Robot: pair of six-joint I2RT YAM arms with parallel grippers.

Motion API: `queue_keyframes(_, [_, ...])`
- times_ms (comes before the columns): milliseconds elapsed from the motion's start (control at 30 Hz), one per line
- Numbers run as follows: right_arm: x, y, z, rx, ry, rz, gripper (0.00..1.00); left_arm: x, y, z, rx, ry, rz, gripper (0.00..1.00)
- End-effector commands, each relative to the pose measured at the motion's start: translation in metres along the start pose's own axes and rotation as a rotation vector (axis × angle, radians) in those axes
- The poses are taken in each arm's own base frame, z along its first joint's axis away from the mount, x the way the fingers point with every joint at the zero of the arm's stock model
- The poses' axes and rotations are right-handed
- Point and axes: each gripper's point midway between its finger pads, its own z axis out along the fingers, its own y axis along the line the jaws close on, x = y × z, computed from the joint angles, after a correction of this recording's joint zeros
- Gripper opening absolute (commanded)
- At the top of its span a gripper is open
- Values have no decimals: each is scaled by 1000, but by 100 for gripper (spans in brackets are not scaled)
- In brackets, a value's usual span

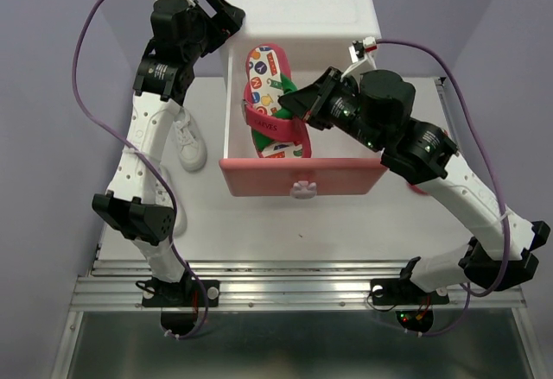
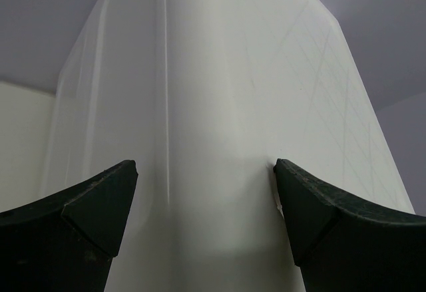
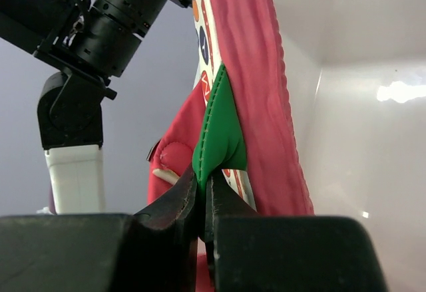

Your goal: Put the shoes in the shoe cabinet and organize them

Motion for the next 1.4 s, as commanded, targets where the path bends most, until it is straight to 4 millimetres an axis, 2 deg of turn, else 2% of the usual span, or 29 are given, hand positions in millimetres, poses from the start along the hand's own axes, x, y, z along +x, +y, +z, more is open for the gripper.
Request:
queue_keyframes(0, [-37,17,-19,-17,-175,36,1,54,95,-1,-330,178,91,94])
queue_keyframes(267, [-30,0,-5,52,-208,53,1,57,101,-4,-353,175,88,94])
queue_keyframes(367, [-28,-9,5,91,-225,47,1,56,103,-4,-360,171,86,94])
queue_keyframes(533, [-22,-10,22,115,-225,62,1,55,103,-4,-360,165,82,94])
queue_keyframes(633, [-26,-14,25,138,-259,75,1,56,104,-3,-363,166,79,94])
queue_keyframes(833, [-16,-25,38,183,-246,81,1,57,104,-2,-363,166,80,94])
queue_keyframes(1000, [-14,-35,41,225,-257,103,1,60,105,0,-361,171,82,94])
queue_keyframes(1200, [1,-34,53,213,-200,131,1,57,105,2,-358,166,95,94])
queue_keyframes(1367, [5,-36,55,228,-186,122,1,58,106,5,-360,169,97,94])
